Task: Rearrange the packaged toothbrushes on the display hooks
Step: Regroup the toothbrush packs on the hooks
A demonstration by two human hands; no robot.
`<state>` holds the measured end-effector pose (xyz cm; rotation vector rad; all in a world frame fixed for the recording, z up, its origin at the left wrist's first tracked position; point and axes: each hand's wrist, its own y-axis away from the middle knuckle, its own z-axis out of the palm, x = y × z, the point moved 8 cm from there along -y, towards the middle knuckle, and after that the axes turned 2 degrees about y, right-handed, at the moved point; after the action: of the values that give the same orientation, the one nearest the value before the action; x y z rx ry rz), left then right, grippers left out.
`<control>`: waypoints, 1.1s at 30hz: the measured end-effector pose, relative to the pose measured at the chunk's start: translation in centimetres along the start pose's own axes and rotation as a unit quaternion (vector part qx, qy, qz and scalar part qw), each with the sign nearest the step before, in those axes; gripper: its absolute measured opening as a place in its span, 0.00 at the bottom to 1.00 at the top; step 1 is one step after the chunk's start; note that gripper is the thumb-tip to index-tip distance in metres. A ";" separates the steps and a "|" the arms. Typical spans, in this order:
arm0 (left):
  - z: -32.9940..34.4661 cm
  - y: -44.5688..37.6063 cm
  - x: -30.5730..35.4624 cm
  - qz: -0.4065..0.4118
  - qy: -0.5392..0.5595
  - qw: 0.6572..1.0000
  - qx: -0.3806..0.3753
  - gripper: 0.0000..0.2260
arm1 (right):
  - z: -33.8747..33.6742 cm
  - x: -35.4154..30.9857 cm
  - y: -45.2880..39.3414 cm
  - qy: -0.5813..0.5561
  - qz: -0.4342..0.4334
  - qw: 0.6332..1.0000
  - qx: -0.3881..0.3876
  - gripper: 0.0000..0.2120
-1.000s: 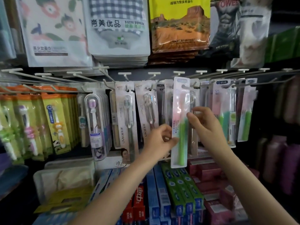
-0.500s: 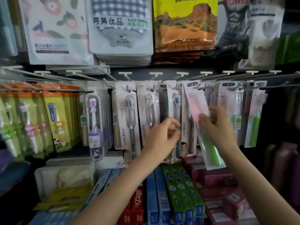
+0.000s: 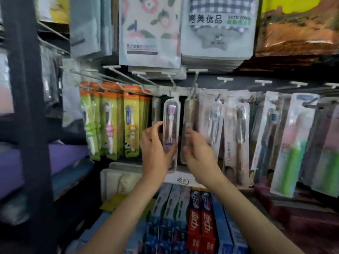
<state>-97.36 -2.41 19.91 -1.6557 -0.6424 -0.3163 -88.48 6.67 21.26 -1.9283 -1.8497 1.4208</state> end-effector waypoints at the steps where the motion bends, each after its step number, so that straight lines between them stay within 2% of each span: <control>1: 0.6 -0.2 -0.8 -0.025 -0.002 0.999 -0.022 0.34 | 0.6 0.8 -0.9 0.010 0.024 1.000 0.014 0.23; 3: 2.1 -0.5 -2.2 -0.092 0.031 0.993 -0.073 0.40 | 1.3 2.3 -2.5 0.031 0.063 0.996 0.054 0.24; 5: 3.5 -0.9 -2.9 -0.109 0.034 0.989 -0.099 0.42 | 1.6 4.1 -4.0 0.049 0.097 0.990 0.090 0.24; 10: 2.6 -2.0 -4.3 -0.063 -0.002 0.996 -0.064 0.31 | 2.8 6.9 -7.4 0.045 0.166 0.979 0.110 0.30; 15: 1.5 -2.9 -5.2 -0.033 -0.018 0.997 -0.070 0.27 | 2.9 8.6 -8.3 0.067 0.234 0.962 0.124 0.25; 19: 1.3 -3.2 -5.2 -0.012 -0.022 0.996 -0.090 0.27 | 3.1 7.9 -7.0 0.121 0.196 0.963 0.139 0.19; 23: 1.1 -3.2 -5.0 -0.007 -0.016 0.995 -0.099 0.27 | 2.9 6.3 -5.6 0.067 0.147 0.971 0.177 0.17; 26: 1.2 -3.1 -4.9 0.003 -0.007 0.995 -0.103 0.25 | 2.5 4.7 -4.7 -0.084 0.132 0.969 0.191 0.14; 29: 1.5 -3.0 -5.0 0.007 0.001 0.994 -0.108 0.23 | 2.3 4.1 -4.3 -0.176 0.137 0.960 0.168 0.11; 33: 1.7 -2.9 -4.7 -0.014 0.013 0.992 -0.125 0.23 | 2.4 4.7 -3.9 -0.197 0.143 0.959 0.146 0.16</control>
<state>-103.10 -1.61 19.37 -1.8792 -0.6271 -0.4537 -93.78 10.34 20.02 -1.9219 -1.4099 2.1639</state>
